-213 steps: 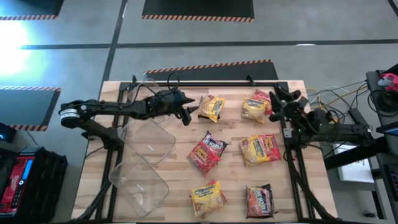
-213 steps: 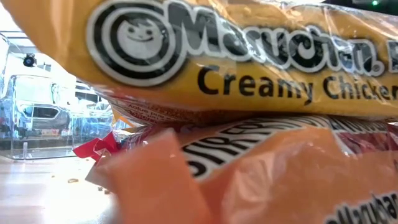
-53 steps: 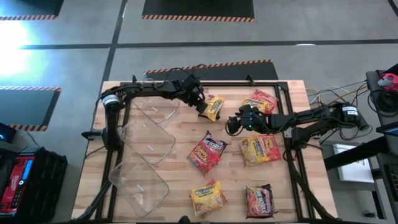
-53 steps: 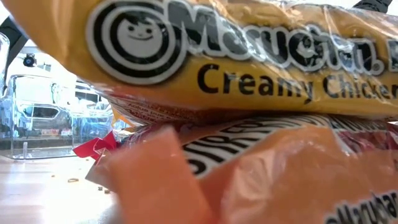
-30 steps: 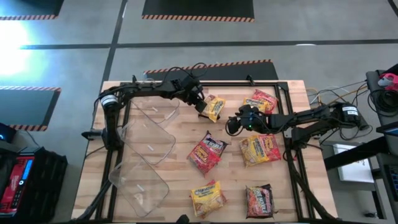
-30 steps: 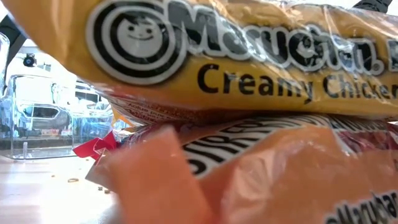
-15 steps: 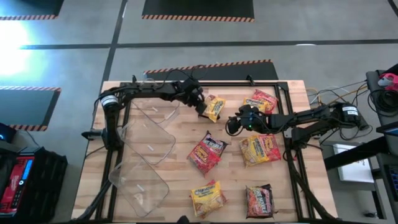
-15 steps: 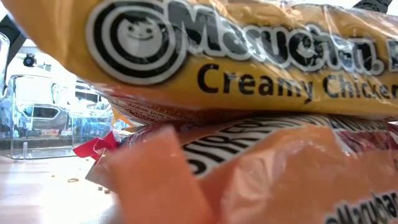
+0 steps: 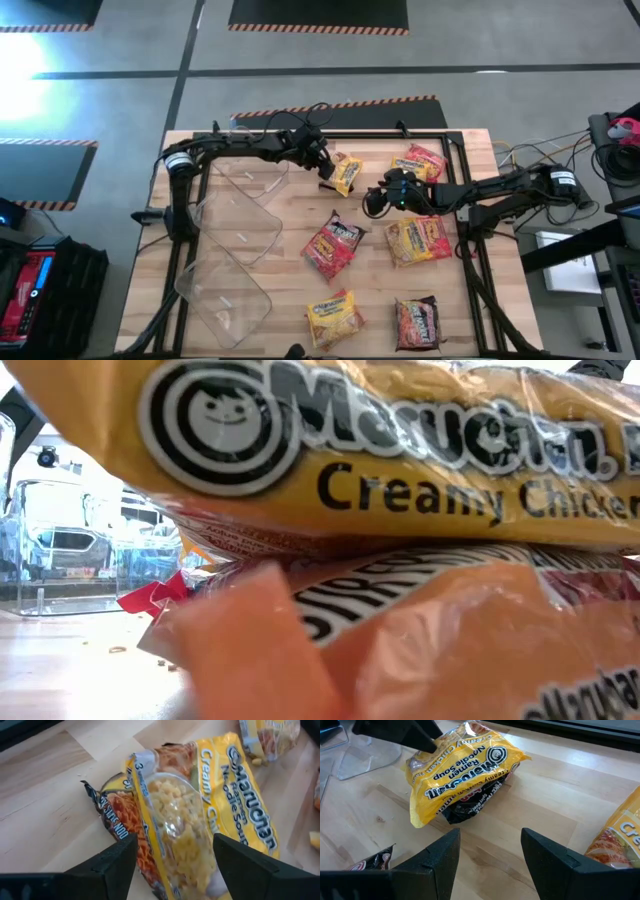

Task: Sort Maruchan noodles
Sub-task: Put the yellow noodles pack into the top transparent bin

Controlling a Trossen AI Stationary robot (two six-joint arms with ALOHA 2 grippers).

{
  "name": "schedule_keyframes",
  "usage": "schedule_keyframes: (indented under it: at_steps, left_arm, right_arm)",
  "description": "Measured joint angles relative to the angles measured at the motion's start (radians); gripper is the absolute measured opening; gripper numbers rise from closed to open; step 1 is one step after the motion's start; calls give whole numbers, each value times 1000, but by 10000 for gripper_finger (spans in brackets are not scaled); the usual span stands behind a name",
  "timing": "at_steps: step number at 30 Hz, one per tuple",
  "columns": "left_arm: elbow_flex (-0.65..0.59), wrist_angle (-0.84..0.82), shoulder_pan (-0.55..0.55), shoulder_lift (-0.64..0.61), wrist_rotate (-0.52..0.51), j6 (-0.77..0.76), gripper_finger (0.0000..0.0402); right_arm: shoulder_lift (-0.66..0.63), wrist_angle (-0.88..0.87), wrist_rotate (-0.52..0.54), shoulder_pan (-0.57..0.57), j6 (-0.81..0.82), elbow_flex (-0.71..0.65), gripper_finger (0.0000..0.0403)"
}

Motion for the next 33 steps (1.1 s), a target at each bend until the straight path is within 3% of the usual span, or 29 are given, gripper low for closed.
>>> schedule_keyframes:
  at_steps: [7, 13, 26, 33]
  left_arm:
    - [0, 68, 15, 51, 77, -67, 242]
    - [0, 85, 14, 55, 77, -69, 233]
    - [1, 91, 16, 55, 91, -47, 123]
    - [1, 90, 17, 49, 114, -13, 88]
  right_arm:
    - [0, 0, 0, 0, 0, 0, 201]
    - [0, 0, 0, 0, 0, 0, 201]
    - [0, 0, 0, 0, 0, 0, 201]
    - [0, 0, 0, 0, 0, 0, 201]
